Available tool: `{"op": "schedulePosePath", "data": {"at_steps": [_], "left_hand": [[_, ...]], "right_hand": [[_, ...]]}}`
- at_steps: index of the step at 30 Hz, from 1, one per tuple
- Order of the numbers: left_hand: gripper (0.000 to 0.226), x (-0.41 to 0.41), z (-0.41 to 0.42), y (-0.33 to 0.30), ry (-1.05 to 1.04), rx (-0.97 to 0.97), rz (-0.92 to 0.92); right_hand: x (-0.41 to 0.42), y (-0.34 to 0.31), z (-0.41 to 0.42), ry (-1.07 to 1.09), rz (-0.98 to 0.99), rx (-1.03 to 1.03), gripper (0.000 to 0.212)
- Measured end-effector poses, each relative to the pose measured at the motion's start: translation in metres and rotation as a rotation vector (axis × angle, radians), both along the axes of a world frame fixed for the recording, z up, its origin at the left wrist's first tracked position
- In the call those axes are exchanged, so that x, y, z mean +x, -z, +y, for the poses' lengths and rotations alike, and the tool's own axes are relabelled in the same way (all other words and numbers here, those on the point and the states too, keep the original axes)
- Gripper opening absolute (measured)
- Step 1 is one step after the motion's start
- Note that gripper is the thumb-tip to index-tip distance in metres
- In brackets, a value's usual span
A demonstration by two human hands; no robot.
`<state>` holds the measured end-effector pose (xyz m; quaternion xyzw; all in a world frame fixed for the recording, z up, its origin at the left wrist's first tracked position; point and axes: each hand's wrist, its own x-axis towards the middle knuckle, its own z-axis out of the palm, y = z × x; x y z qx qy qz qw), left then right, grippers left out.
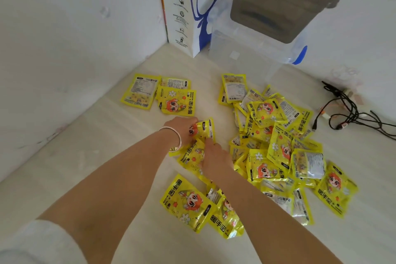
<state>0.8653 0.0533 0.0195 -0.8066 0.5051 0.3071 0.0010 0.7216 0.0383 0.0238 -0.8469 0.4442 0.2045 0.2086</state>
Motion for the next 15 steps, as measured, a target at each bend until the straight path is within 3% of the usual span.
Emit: {"op": "schedulePosePath", "data": {"at_steps": [5, 9, 10, 13, 15], "left_hand": [[0.068, 0.015, 0.025, -0.022, -0.516, -0.273, 0.199], [0.083, 0.021, 0.031, -0.048, -0.911, -0.501, 0.474], [0.08, 0.018, 0.03, -0.052, -0.925, -0.502, 0.519], [0.026, -0.012, 0.025, -0.069, -0.91, -0.485, 0.681], [0.026, -0.045, 0.02, -0.083, -0.874, -0.463, 0.79]], "right_hand": [[0.006, -0.017, -0.01, 0.148, -0.253, 0.113, 0.054], [0.001, -0.046, -0.016, 0.521, -0.525, 0.261, 0.018], [-0.006, -0.051, -0.018, 0.641, -0.598, 0.311, 0.013], [-0.042, -0.057, -0.024, 1.037, -0.824, 0.502, 0.025], [-0.074, -0.062, -0.026, 1.215, -0.955, 0.62, 0.029]]}}
